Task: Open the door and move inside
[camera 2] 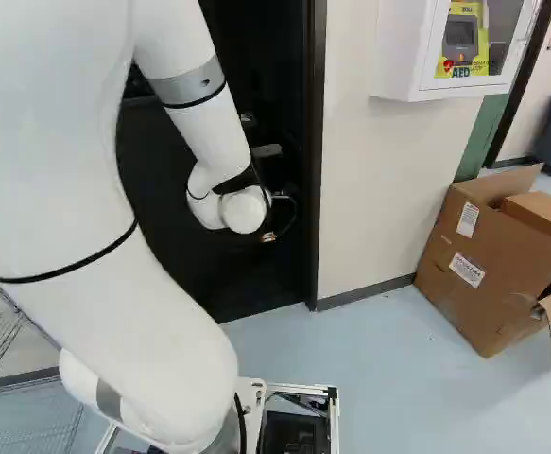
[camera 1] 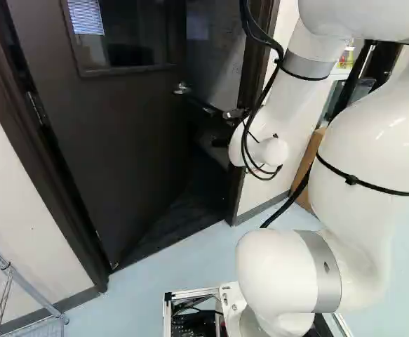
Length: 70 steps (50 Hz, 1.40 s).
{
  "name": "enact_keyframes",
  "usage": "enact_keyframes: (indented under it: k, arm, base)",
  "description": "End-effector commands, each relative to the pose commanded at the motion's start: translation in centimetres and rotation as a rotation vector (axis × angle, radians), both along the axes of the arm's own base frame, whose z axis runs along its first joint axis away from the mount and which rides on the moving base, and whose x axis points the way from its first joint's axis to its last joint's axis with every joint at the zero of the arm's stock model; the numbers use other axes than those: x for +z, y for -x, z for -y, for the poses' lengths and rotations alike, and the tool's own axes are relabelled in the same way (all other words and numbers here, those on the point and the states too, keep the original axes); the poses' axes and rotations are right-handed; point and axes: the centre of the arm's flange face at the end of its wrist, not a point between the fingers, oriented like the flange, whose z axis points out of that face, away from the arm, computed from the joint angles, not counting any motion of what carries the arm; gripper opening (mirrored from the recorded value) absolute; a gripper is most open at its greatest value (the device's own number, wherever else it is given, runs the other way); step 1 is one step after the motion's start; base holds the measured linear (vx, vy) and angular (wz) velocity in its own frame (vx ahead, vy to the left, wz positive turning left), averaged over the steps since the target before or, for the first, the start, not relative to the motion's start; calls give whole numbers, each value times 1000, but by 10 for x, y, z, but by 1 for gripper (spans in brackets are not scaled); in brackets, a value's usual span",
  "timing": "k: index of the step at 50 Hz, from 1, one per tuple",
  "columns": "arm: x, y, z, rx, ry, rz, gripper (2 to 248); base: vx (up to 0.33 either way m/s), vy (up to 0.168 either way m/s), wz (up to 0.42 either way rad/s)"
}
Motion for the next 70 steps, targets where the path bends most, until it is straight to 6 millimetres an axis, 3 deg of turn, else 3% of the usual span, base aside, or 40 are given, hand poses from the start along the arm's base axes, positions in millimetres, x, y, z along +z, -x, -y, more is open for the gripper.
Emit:
enact_keyframes:
  k: [19,70]
  arm:
    - [-4,31,4,-109,-37,-38,247]
    - [-4,32,5,-117,-41,-40,247]
  base:
    - [0,0,0]
    - [3,22,-9]
